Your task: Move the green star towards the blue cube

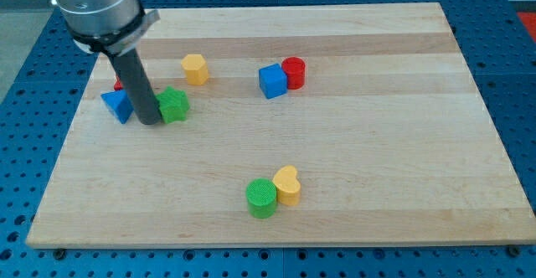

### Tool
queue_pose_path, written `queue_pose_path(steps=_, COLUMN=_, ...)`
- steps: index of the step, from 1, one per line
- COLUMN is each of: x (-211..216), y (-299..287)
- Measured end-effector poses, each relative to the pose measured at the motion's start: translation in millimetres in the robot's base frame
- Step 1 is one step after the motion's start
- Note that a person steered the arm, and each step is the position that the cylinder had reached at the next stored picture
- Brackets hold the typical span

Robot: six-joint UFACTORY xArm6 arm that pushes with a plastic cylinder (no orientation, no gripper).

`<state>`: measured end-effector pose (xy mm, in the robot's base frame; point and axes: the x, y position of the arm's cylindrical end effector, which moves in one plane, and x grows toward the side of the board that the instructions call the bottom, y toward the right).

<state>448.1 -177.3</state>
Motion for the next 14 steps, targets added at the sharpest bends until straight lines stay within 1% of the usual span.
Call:
queue_pose_path(steps=1, x=4.2, y=31.2)
queue_pose_path(steps=2, x=4.2, y=42.2)
queue_pose_path(steps=3, x=14.4, y=25.2)
queue_pose_path(steps=4, x=17.5, y=-9.3)
queue_pose_path(steps=5, x=-11.3, y=-11.1)
queue_pose_path(steps=6, x=-63.6, y=13.6)
queue_pose_path(steps=7, x=-64.3, y=15.1)
queue_pose_path(steps=8, x=-22.3, y=28.5)
queue_pose_path(steps=9, x=44.0, y=57.1)
queue_pose_path(steps=10, x=93.5, y=99.1)
queue_pose_path(steps=11, x=107.0, y=100.3)
queue_pose_path(steps=12, x=105.5, y=87.2)
queue_pose_path(steps=13, x=77.9, y=80.3)
queue_pose_path(steps=14, x=31.8, y=79.8)
